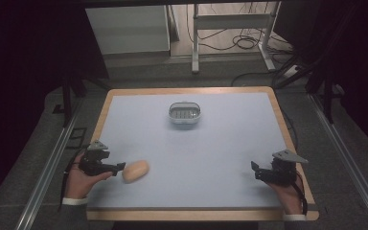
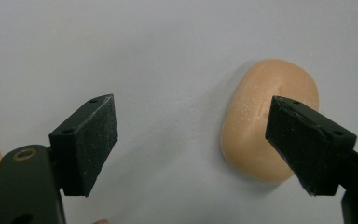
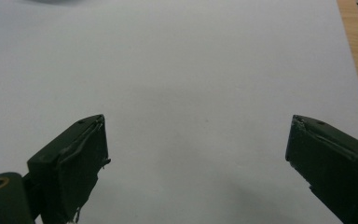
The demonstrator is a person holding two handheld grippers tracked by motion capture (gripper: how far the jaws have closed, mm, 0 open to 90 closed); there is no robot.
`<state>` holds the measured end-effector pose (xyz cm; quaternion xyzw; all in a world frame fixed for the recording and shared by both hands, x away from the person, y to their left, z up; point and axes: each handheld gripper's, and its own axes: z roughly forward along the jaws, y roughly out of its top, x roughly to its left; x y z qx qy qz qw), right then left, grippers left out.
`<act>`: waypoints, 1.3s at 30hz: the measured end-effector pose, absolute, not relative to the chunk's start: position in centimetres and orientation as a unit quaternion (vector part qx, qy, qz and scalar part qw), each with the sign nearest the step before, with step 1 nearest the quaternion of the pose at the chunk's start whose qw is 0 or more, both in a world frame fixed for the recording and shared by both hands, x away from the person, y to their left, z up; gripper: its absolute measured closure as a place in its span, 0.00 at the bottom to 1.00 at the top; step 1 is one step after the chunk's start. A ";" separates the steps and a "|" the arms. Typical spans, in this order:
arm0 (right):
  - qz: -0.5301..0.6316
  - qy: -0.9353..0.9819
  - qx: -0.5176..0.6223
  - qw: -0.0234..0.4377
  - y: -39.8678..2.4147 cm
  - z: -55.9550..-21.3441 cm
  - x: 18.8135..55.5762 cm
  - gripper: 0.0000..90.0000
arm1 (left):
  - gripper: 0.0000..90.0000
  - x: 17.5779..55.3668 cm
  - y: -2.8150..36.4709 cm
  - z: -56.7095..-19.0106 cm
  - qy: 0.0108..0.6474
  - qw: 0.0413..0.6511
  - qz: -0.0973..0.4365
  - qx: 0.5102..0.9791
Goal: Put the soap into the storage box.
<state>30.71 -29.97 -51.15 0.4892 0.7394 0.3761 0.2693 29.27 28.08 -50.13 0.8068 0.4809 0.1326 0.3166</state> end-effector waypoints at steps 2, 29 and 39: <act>0.379 0.733 0.496 0.270 -30.1 -50.9 30.6 0.06 | 0.19 29.2 28.1 -49.9 0.480 0.315 0.133 0.808; 0.358 0.737 0.496 0.287 -30.4 -50.9 29.4 0.06 | 0.22 29.9 26.2 -47.4 0.426 0.296 0.104 0.849; 0.356 0.741 0.491 0.288 -30.1 -50.9 29.4 0.07 | 0.22 30.0 25.1 -47.0 0.407 0.287 0.095 0.862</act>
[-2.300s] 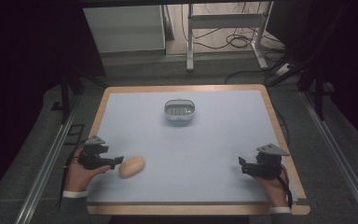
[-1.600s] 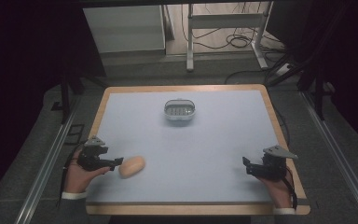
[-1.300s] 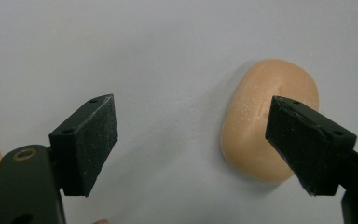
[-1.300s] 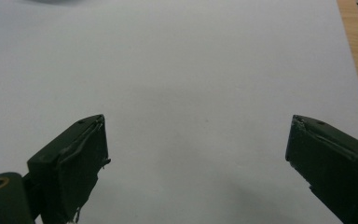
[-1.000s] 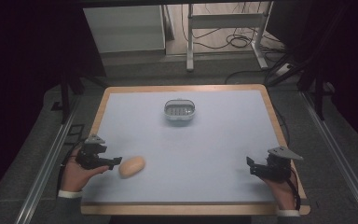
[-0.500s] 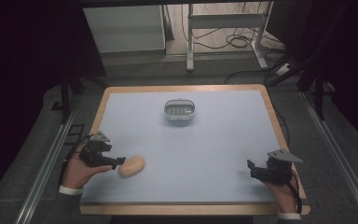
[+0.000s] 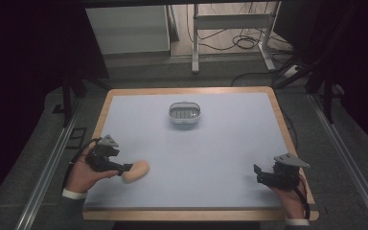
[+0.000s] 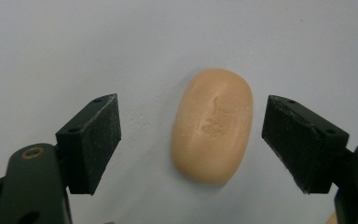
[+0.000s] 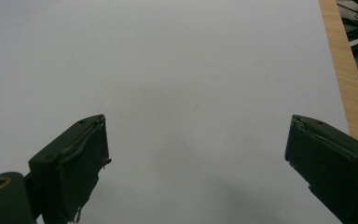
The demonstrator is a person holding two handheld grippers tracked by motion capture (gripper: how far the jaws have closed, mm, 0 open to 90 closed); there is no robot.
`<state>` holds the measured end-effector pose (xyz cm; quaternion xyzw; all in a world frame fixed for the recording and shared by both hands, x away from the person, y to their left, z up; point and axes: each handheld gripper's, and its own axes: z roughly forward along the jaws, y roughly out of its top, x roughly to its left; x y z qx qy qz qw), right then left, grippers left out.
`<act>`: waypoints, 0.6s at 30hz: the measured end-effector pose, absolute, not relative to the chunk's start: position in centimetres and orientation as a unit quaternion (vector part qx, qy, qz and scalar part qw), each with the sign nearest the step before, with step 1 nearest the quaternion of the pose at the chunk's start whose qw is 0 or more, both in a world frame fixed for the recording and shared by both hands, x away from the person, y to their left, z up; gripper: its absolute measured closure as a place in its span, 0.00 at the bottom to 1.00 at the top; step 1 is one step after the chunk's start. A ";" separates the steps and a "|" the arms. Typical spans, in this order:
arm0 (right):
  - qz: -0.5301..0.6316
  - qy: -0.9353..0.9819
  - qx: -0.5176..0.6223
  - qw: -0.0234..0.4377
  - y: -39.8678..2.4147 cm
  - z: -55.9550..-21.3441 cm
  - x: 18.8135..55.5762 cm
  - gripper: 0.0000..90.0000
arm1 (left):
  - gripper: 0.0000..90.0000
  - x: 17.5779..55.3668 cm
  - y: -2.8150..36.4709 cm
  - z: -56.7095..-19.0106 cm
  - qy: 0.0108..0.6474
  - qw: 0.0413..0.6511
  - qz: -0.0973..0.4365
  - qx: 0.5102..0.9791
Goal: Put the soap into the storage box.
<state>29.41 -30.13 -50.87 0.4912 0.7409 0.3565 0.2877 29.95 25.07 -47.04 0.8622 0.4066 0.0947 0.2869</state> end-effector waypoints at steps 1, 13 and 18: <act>0.357 0.740 0.492 0.288 -30.1 -50.8 29.4 0.07 | 0.22 30.0 25.0 -47.1 0.405 0.285 0.093 0.864; 0.354 0.741 0.492 0.288 -30.0 -50.9 29.4 0.07 | 0.22 30.3 23.6 -47.7 0.391 0.268 0.079 0.877; 0.352 0.742 0.491 0.289 -30.1 -50.9 29.4 0.07 | 0.22 30.5 23.1 -48.3 0.385 0.257 0.069 0.884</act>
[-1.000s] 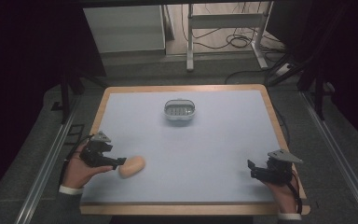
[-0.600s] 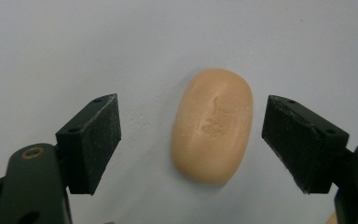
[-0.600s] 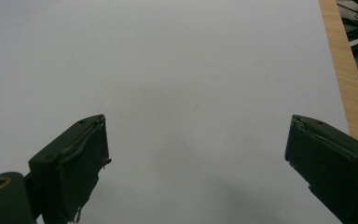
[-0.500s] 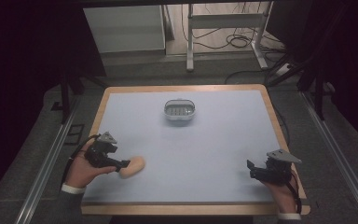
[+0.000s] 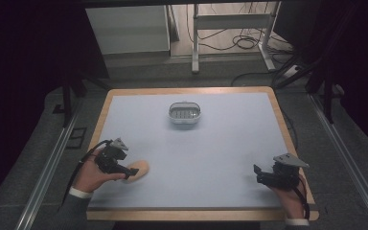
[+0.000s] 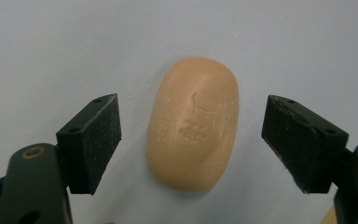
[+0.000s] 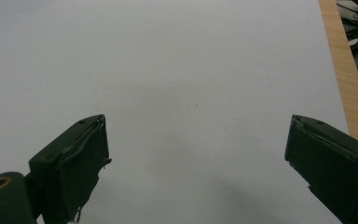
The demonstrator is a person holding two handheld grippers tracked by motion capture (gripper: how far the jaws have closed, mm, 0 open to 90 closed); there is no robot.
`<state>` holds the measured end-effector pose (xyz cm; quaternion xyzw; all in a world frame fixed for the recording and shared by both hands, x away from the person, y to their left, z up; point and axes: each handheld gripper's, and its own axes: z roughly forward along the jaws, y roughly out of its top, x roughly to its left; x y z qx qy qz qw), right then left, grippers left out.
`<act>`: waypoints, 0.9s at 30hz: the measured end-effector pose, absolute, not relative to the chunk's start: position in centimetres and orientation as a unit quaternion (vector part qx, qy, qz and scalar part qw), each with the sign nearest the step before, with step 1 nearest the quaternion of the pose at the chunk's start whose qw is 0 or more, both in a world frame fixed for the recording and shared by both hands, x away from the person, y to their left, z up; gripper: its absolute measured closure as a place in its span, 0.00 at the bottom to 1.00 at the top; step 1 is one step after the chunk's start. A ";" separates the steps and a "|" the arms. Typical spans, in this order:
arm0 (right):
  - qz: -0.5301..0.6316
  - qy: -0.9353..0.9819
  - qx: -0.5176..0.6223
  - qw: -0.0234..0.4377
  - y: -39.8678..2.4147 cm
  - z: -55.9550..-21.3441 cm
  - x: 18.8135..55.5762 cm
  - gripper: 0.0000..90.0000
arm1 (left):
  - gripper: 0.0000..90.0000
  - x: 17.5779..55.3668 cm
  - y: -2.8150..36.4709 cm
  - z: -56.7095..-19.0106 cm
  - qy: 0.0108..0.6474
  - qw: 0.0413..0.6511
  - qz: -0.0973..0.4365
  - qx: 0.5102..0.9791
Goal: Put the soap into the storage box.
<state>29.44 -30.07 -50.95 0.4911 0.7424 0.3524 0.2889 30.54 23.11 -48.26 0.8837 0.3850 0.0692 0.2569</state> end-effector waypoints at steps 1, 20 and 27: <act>0.352 0.742 0.491 0.289 -30.1 -50.9 29.4 0.07 | 0.22 30.6 23.0 -48.4 0.383 0.253 0.067 0.886; 0.345 0.745 0.491 0.289 -30.0 -51.2 29.5 0.07 | 0.24 31.2 21.4 -50.4 0.369 0.208 0.051 0.904; 0.344 0.746 0.491 0.289 -30.0 -51.3 29.5 0.07 | 0.24 31.5 21.0 -51.0 0.366 0.194 0.047 0.909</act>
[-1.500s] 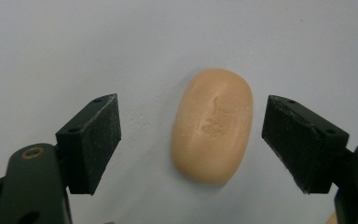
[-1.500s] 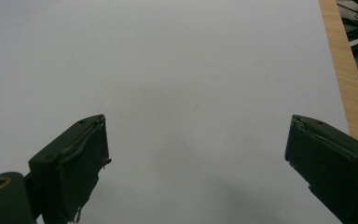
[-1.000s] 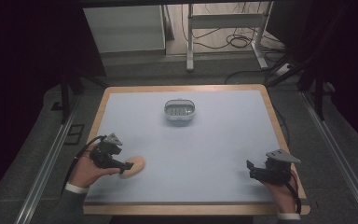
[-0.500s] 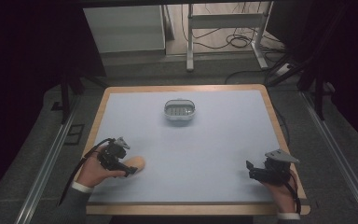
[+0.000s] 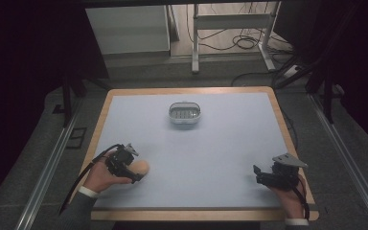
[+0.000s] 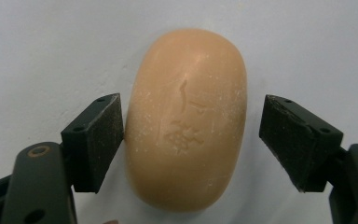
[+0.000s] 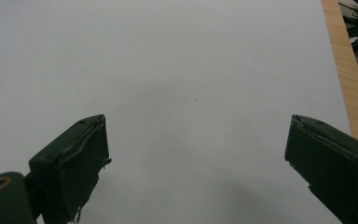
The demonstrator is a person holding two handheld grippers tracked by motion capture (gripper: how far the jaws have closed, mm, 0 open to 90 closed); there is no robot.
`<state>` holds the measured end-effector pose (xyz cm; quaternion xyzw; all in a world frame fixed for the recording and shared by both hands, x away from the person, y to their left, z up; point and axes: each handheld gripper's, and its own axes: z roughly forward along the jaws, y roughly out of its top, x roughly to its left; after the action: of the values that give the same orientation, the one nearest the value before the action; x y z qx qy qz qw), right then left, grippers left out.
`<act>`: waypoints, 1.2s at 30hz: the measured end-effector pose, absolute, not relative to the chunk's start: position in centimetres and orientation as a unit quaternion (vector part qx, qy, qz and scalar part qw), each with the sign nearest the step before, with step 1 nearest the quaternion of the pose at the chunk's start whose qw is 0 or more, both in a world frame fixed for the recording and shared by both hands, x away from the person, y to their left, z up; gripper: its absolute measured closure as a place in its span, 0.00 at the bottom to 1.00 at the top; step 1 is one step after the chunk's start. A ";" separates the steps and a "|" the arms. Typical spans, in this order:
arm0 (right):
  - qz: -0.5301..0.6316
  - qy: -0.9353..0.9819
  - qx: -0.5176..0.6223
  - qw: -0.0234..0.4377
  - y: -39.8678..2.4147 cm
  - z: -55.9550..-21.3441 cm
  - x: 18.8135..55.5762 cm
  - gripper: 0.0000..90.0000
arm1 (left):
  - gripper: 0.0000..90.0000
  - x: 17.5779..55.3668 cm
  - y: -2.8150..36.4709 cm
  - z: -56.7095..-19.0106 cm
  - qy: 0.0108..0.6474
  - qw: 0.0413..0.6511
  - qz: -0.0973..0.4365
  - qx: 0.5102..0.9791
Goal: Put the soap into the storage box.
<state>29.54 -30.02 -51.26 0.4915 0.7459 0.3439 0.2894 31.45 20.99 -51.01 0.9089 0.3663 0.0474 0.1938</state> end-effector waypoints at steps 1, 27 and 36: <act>0.344 0.746 0.491 0.289 -30.0 -51.3 29.5 0.07 | 0.25 31.5 21.0 -51.1 0.367 0.191 0.048 0.909; 0.339 0.745 0.494 0.292 -30.0 -51.4 29.6 0.07 | 0.35 31.9 21.3 -50.8 0.366 0.193 0.054 0.909; 0.340 0.745 0.494 0.293 -30.0 -51.4 29.6 0.07 | 0.35 32.2 21.4 -49.9 0.362 0.197 0.057 0.909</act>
<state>29.59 -30.04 -51.38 0.4940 0.7447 0.3398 0.2931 32.16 21.37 -49.95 0.9092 0.3623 0.0569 0.1971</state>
